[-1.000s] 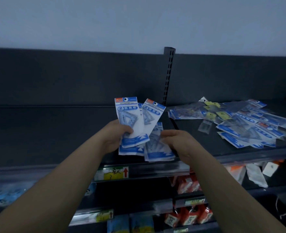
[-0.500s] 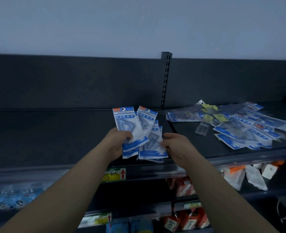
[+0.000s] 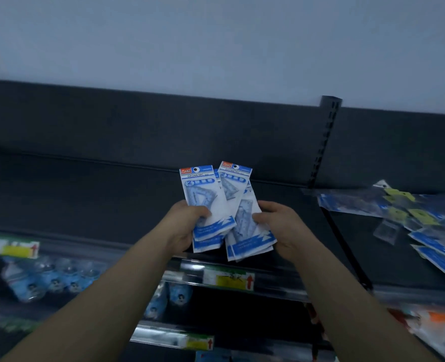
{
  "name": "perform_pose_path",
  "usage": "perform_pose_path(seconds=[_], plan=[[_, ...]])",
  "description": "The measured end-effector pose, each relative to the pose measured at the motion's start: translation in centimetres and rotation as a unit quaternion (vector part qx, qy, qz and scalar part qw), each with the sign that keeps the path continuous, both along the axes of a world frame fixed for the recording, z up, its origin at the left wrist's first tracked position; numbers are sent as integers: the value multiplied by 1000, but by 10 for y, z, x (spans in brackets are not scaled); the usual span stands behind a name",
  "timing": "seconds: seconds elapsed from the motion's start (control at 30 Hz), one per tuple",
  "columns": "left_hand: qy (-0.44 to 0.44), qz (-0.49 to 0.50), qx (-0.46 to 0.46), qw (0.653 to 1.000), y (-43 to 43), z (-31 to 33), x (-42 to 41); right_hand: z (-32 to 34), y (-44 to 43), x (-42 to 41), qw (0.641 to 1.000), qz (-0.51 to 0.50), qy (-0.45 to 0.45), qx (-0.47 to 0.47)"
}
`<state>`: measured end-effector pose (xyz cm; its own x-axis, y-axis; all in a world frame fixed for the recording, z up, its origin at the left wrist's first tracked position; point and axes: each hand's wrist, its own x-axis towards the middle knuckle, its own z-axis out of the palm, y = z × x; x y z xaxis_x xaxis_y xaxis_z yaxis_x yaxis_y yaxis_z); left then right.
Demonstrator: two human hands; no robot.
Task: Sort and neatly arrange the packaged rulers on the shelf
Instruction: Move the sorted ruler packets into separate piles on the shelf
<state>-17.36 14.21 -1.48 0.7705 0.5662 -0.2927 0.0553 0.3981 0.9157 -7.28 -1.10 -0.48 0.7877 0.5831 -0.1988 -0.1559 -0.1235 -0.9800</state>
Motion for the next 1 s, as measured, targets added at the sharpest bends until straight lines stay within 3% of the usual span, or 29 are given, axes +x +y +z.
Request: perform_pose_path(seconds=[0.37,0.63,0.83,1.0], plan=[[42,73,68,994,130,14,-101,3,160,-70,997,66,24,9],[107,16,170,980,230,7,-119,-13,250,-102,999,-52,7,4],[173,-17,317,933,261,-5,-101,-32,277,-98,979,-139,-136,-56],[203,-10,453,868,267,-21,-94,-45,281,-99,959,-90,-232,-136]])
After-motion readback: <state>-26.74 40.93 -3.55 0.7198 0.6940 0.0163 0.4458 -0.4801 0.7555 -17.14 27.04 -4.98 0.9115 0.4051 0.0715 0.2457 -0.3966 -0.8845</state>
